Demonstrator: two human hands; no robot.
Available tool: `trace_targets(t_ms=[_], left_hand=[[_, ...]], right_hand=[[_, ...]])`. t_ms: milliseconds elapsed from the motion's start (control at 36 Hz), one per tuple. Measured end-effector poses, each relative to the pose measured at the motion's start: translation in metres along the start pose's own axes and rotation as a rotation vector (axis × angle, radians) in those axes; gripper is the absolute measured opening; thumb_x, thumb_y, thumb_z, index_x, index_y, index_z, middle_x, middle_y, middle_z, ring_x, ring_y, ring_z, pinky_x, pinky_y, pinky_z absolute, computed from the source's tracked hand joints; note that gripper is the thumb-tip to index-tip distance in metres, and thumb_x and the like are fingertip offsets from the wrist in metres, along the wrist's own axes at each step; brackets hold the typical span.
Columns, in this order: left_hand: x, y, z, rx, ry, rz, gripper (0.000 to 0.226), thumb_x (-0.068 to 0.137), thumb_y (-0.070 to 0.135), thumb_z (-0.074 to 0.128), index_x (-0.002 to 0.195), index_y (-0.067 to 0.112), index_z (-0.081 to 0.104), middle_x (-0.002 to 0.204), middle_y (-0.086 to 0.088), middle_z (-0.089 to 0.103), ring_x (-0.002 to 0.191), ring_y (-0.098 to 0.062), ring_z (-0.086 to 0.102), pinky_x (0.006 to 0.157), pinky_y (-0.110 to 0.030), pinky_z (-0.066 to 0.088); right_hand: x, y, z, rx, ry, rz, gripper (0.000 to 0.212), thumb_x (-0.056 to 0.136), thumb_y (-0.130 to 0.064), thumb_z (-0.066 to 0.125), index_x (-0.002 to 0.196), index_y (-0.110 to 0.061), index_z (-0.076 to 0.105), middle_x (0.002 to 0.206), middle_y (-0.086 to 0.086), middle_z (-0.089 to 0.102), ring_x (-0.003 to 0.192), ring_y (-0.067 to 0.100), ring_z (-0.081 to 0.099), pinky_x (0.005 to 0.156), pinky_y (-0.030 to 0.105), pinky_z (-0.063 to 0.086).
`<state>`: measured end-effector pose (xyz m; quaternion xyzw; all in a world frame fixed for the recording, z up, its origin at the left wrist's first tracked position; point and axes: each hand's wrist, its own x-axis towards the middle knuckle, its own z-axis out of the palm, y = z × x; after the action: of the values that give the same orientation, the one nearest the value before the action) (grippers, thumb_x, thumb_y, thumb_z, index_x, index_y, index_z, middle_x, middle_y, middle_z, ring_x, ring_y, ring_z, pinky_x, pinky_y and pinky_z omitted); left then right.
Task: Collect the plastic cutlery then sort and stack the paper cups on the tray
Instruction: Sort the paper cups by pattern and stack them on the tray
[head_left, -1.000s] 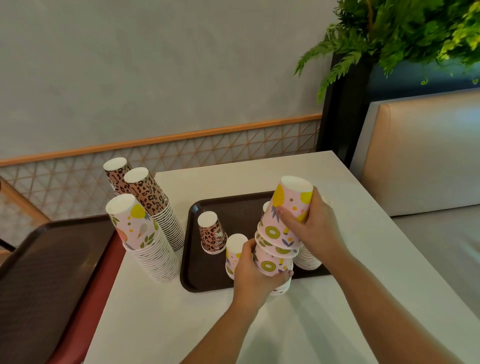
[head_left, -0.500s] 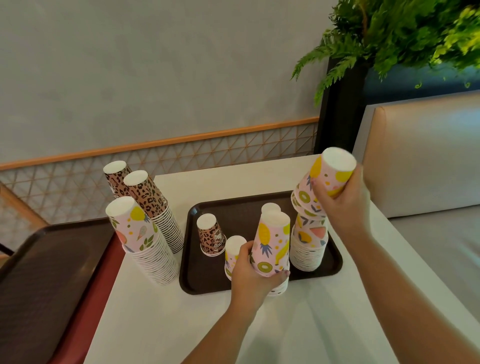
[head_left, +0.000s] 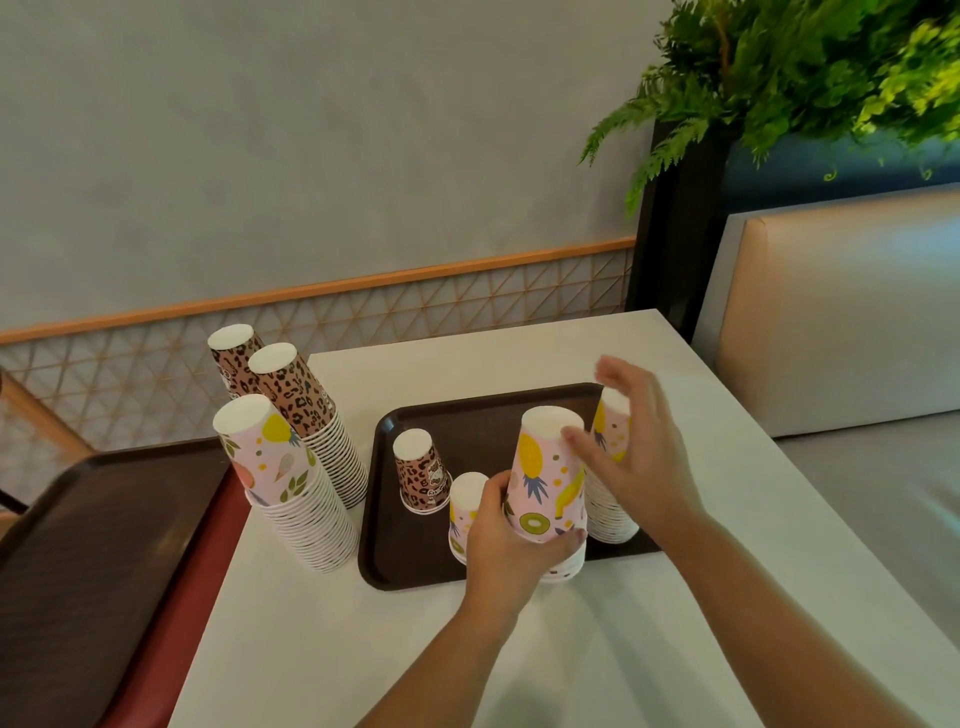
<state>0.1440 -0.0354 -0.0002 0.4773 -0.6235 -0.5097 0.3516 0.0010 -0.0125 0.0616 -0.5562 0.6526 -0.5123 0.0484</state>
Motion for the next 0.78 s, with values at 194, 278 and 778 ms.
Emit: trace_targets(t_ms=[194,278,778], left_hand=[[0.001,0.007,0.0,-0.067,0.017,0.026,0.072,0.055,0.016,0.089,0.115,0.026,0.052,0.104,0.012,0.064,0.097,-0.006,0.062,0.079,-0.021,0.053],[0.001,0.006,-0.002,-0.074,0.007,0.027,0.074,0.054,0.018,0.089,0.116,0.027,0.05,0.105,0.012,0.064,0.099,-0.007,0.062,0.083,-0.026,0.055],[-0.003,-0.002,0.001,0.051,-0.08,0.015,0.076,0.053,0.018,0.09,0.116,0.026,0.047,0.104,0.016,0.061,0.095,-0.002,0.059,0.071,-0.005,0.046]], right_hand=[[-0.014,-0.007,0.021,0.062,-0.239,0.129,0.079,0.069,-0.038,0.077,0.133,-0.03,0.032,0.111,-0.022,0.043,0.103,-0.005,0.045,0.088,0.016,0.042],[-0.016,-0.007,0.025,0.054,-0.274,0.173,0.069,0.07,-0.04,0.076,0.125,-0.028,0.037,0.094,-0.032,0.042,0.086,-0.017,0.045,0.066,0.0,0.04],[0.001,-0.006,0.012,0.151,-0.11,0.246,0.046,0.077,-0.031,0.071,0.111,-0.018,0.044,0.096,-0.006,0.06,0.084,0.0,0.058,0.063,0.009,0.048]])
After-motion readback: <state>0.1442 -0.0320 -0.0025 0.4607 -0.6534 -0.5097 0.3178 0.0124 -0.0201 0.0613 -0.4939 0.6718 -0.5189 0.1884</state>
